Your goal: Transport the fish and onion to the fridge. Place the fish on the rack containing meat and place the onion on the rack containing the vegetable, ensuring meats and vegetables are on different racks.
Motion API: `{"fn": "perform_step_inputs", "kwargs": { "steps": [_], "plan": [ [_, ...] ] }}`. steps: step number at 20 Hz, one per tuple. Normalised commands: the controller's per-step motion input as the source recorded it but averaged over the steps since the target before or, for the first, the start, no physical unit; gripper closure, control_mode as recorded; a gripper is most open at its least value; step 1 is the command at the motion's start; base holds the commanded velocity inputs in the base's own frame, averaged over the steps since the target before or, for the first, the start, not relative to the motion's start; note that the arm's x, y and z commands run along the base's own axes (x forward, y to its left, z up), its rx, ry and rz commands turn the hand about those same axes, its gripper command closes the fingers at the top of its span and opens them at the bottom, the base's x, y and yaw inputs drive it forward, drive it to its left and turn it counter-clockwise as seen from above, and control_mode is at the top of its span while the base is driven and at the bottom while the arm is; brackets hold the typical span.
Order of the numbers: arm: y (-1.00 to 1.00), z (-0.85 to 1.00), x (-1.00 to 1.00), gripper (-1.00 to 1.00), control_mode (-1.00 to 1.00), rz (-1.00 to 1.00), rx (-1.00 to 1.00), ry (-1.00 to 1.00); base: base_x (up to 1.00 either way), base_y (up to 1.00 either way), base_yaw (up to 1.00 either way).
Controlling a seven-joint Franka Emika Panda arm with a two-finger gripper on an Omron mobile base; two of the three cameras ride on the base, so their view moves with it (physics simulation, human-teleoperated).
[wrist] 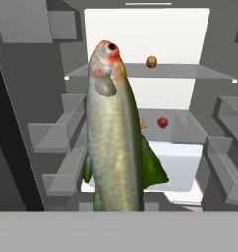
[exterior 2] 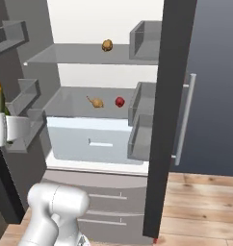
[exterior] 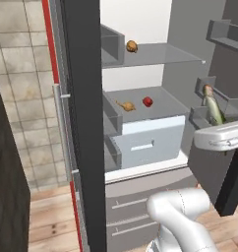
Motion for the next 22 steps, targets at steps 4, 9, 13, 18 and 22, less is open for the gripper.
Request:
{"fn": "perform_step_inputs", "kwargs": {
  "steps": [4, 9, 13, 18, 22],
  "plan": [
    [0.00, 0.00, 0.00, 1.00, 1.00, 0.00, 0.00, 0.00, 0.50, 0.08, 0.00],
    [0.00, 0.00, 0.00, 1.00, 1.00, 0.00, 0.00, 0.00, 0.69, -0.31, 0.01],
    [0.00, 0.00, 0.00, 1.00, 1.00, 0.00, 0.00, 0.00, 0.45, -0.87, 0.07],
    [0.00, 0.00, 0.00, 1.00, 1.00, 0.00, 0.00, 0.00, 1.00, 0.12, 0.02],
    [0.00, 0.00, 0.00, 1.00, 1.00, 0.00, 0.00, 0.00, 1.00, 0.95, 0.00]
  ]
}}
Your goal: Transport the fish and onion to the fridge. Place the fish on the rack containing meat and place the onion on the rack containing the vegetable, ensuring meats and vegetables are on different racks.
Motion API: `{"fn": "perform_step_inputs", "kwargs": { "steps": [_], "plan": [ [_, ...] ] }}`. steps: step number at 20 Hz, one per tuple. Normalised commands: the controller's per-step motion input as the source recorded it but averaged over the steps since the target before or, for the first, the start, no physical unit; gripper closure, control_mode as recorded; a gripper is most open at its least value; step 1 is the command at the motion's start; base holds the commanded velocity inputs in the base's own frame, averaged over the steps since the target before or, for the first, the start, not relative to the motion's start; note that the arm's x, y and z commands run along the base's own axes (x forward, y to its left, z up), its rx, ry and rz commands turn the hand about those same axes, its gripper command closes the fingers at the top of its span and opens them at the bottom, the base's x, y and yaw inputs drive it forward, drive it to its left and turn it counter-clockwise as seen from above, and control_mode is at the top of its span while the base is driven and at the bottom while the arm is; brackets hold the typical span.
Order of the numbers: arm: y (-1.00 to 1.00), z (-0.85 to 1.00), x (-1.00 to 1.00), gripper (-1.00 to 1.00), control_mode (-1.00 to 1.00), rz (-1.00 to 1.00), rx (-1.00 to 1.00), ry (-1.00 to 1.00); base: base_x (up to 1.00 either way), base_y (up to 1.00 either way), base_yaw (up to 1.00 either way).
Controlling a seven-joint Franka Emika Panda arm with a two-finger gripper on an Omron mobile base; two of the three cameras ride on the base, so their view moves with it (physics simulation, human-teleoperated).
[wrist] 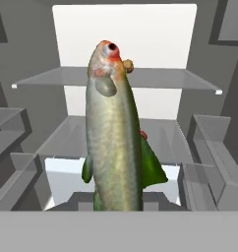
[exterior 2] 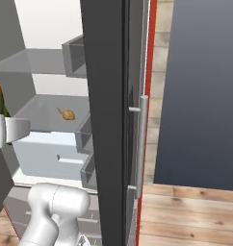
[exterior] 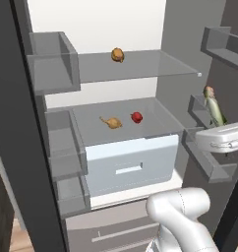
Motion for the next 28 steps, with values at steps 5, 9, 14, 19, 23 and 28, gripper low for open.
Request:
{"fn": "perform_step_inputs", "kwargs": {
  "steps": [5, 9, 14, 19, 23, 28],
  "plan": [
    [0.00, 0.00, 0.00, 1.00, 1.00, 0.00, 0.00, 0.00, 1.00, 1.00, -0.16],
    [0.00, 0.00, 0.00, 1.00, 1.00, 0.00, 0.00, 0.00, 0.77, 1.00, -0.23],
    [0.00, 0.00, 0.00, 1.00, 1.00, 0.00, 0.00, 0.00, 0.52, 0.63, 0.04],
    [0.00, 0.00, 0.00, 1.00, 1.00, 0.00, 0.00, 0.00, 0.81, 0.04, 0.55],
    [0.00, 0.00, 0.00, 1.00, 1.00, 0.00, 0.00, 0.00, 0.50, 0.01, 0.40],
    [0.00, 0.00, 0.00, 1.00, 1.00, 0.00, 0.00, 0.00, 0.39, 0.00, 0.17]
  ]
}}
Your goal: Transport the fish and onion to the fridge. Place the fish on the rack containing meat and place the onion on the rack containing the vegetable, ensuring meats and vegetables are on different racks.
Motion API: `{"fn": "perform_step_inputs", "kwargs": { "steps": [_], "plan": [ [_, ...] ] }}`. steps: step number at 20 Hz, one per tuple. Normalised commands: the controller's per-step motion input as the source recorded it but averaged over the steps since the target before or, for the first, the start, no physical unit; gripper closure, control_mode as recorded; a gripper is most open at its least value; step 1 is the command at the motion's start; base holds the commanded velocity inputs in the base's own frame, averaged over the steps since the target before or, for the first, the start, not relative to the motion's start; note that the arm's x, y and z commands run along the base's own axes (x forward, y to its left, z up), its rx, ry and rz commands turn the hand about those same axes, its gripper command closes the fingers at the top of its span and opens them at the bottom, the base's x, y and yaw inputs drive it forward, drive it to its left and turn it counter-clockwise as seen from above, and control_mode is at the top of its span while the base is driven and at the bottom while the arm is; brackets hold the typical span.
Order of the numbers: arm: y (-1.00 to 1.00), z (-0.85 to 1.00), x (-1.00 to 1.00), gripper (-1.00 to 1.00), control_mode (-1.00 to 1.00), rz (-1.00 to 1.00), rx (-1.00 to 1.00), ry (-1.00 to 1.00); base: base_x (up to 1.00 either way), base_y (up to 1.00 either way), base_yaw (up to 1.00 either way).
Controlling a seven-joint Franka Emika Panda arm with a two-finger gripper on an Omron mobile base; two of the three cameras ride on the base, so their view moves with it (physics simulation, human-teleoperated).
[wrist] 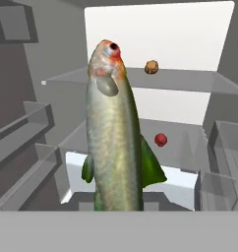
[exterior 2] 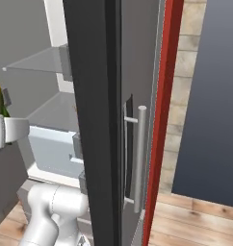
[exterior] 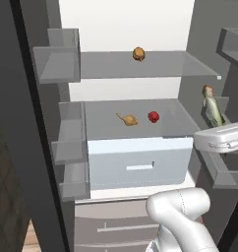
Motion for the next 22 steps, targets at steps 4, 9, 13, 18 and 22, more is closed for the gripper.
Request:
{"fn": "perform_step_inputs", "kwargs": {
  "steps": [4, 9, 13, 18, 22],
  "plan": [
    [0.00, 0.00, 0.00, 1.00, 1.00, 0.00, 0.00, 0.00, 0.30, 0.12, 0.01],
    [0.00, 0.00, 0.00, 1.00, 1.00, 0.00, 0.00, 0.00, 0.06, 0.30, -0.20],
    [0.00, 0.00, 0.00, 1.00, 1.00, 0.00, 0.00, 0.00, 0.14, 0.35, -0.24],
    [0.00, 0.00, 0.00, 1.00, 1.00, 0.00, 0.00, 0.00, 0.25, 0.27, -0.19],
    [0.00, 0.00, 0.00, 1.00, 1.00, 0.00, 0.00, 0.00, 0.19, 0.06, -0.04]
  ]
}}
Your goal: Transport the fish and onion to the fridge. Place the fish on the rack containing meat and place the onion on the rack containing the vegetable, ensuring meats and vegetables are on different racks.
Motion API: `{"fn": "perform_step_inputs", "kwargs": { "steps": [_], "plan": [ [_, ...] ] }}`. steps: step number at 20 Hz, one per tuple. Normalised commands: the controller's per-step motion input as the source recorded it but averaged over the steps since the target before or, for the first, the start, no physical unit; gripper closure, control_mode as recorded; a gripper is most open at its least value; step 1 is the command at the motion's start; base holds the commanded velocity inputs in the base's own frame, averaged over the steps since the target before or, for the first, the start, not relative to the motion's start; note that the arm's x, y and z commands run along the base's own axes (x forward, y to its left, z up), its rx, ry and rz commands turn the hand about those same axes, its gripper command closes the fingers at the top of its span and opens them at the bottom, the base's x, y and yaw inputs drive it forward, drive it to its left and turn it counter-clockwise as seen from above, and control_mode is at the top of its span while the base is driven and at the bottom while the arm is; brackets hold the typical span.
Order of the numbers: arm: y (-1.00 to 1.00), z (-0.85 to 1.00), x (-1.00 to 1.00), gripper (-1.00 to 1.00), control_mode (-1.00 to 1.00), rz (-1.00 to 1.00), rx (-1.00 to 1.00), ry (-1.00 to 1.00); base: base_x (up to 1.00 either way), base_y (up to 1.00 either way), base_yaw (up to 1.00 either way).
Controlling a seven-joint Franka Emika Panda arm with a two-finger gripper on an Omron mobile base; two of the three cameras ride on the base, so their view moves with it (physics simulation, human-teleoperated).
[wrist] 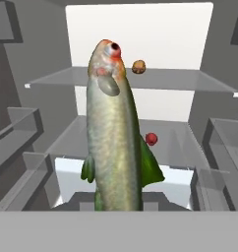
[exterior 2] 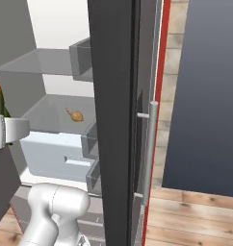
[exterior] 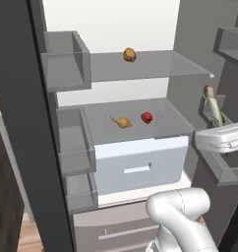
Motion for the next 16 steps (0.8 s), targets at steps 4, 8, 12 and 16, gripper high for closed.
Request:
{"fn": "perform_step_inputs", "kwargs": {
  "steps": [4, 8, 12, 16],
  "plan": [
    [0.00, 0.00, 0.00, 1.00, 1.00, 0.00, 0.00, 0.00, 0.16, 0.41, -0.17],
    [0.00, 0.00, 0.00, 1.00, 1.00, 0.00, 0.00, 0.00, 0.29, 0.46, -0.25],
    [0.00, 0.00, 0.00, 1.00, 1.00, 0.00, 0.00, 0.00, 0.58, 0.26, -0.19],
    [0.01, 0.00, 0.13, 1.00, -1.00, 0.00, 0.00, 0.00, 0.52, 0.01, -0.05]
  ]
}}
